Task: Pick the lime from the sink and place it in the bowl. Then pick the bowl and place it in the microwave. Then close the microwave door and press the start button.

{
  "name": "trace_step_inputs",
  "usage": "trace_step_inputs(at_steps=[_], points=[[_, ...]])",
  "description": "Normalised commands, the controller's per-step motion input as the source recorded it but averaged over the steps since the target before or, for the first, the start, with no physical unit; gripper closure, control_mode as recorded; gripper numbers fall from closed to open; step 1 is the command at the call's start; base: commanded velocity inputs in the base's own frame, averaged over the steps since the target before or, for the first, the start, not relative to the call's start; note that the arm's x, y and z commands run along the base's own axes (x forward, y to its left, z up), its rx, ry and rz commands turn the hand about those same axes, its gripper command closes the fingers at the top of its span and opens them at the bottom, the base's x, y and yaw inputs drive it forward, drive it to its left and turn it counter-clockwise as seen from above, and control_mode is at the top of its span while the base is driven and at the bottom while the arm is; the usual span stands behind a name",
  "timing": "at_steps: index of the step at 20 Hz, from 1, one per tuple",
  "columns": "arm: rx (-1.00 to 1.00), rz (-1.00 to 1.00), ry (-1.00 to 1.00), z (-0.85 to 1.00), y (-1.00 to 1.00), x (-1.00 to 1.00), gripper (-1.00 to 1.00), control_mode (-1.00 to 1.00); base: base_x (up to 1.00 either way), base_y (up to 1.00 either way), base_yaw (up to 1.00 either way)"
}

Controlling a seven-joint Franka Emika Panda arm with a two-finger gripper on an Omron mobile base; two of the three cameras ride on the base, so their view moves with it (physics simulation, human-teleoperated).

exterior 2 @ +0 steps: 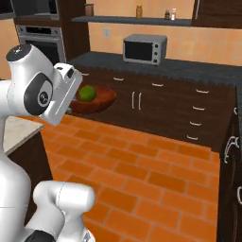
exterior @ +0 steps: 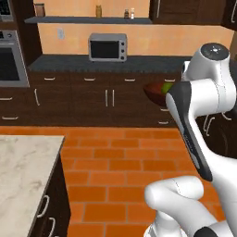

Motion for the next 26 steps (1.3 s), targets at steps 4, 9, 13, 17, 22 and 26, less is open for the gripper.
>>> trace_step_inputs(at_steps=[4, 9, 13, 17, 22, 26], points=[[0.0, 0.0, 0.0, 0.0, 0.0, 0.0, 1.0, 1.0, 1.0, -0.05, -0.18], [0.0, 0.0, 0.0, 0.0, 0.0, 0.0, 1.0, 1.0, 1.0, -0.01, -0.15], [0.0, 0.0, 0.0, 0.0, 0.0, 0.0, 1.0, 1.0, 1.0, -0.15, 0.5], [0.0, 0.0, 0.0, 0.0, 0.0, 0.0, 1.0, 1.0, 1.0, -0.11, 0.59], [0.0, 0.0, 0.0, 0.0, 0.0, 0.0, 1.0, 1.0, 1.0, -0.12, 0.58], [0.0, 0.0, 0.0, 0.0, 0.0, 0.0, 1.0, 1.0, 1.0, -0.06, 0.61]])
